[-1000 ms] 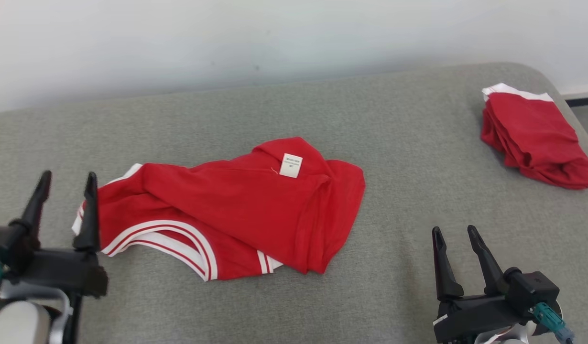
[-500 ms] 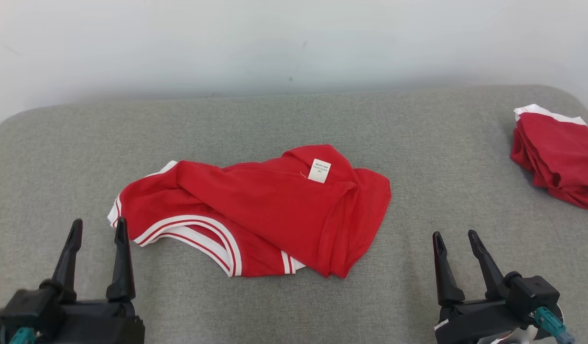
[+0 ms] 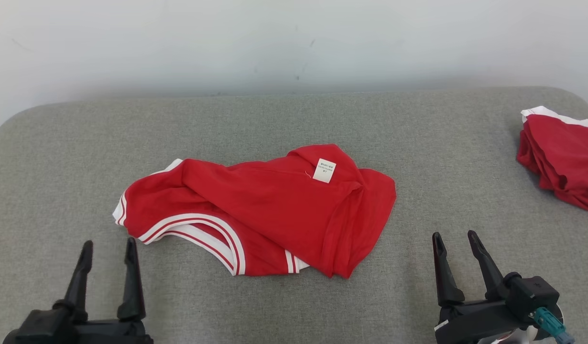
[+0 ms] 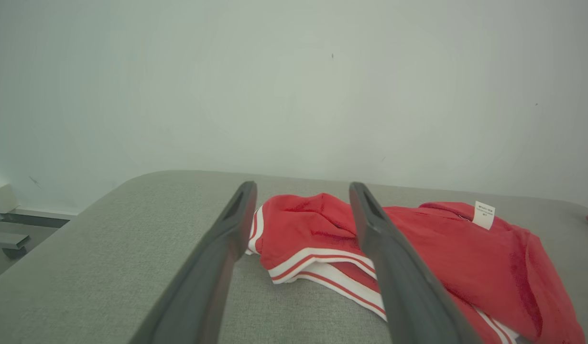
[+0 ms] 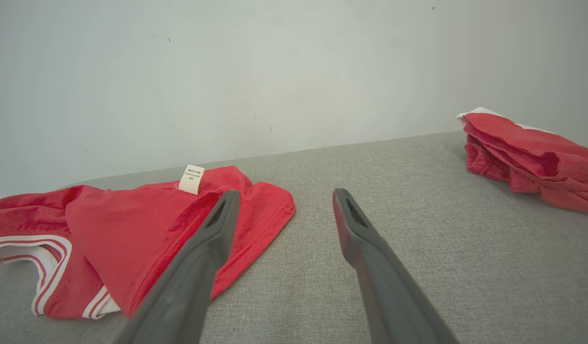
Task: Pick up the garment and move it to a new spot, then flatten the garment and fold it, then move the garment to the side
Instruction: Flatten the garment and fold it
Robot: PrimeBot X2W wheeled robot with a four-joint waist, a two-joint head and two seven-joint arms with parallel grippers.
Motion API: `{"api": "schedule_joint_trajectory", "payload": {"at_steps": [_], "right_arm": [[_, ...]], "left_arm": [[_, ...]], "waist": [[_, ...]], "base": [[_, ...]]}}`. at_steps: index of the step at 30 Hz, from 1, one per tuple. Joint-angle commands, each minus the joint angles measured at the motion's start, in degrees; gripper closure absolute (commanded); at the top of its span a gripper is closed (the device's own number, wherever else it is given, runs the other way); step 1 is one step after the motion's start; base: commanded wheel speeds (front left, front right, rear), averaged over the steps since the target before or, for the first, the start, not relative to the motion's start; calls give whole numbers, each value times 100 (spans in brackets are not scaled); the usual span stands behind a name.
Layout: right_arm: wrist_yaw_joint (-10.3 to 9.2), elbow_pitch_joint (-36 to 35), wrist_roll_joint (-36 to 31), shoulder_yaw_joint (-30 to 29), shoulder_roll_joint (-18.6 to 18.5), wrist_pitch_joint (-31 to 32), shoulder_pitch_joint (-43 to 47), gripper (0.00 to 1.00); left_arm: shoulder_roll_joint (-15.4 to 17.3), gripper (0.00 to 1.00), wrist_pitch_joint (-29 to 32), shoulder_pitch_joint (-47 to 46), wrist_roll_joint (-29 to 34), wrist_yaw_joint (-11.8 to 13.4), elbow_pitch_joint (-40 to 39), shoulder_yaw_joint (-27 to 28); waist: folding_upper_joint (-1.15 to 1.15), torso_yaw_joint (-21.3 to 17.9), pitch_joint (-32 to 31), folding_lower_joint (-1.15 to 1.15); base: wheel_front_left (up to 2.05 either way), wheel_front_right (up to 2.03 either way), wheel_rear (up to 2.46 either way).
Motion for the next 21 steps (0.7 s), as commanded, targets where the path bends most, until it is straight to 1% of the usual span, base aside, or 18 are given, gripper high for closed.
{"api": "schedule_joint_trajectory", "payload": {"at_steps": [1, 6, 11, 21], "right_arm": [[-15, 6, -1, 8, -39, -24, 36, 0], [-15, 23, 10, 75, -33, -24, -44, 0], [-16, 37, 28, 123, -21, -24, -139, 0], [-15, 13, -4, 80, 18, -16, -260, 0]], "left_arm": [[-34, 0, -10, -5, 91, -73, 46, -1], [-81, 0, -7, -204, 188, -267, 313, -283], [-105, 0, -6, -488, 203, -389, 803, -660], [-16, 0, -6, -1065, 51, -421, 1946, -1233]], "waist": [[0, -16, -4, 0], [0, -114, 58, 0], [0, -315, 221, 0], [0, -767, 633, 0]], "base": [[0, 0, 0], [0, 0, 0], [0, 0, 0], [0, 0, 0]]}}
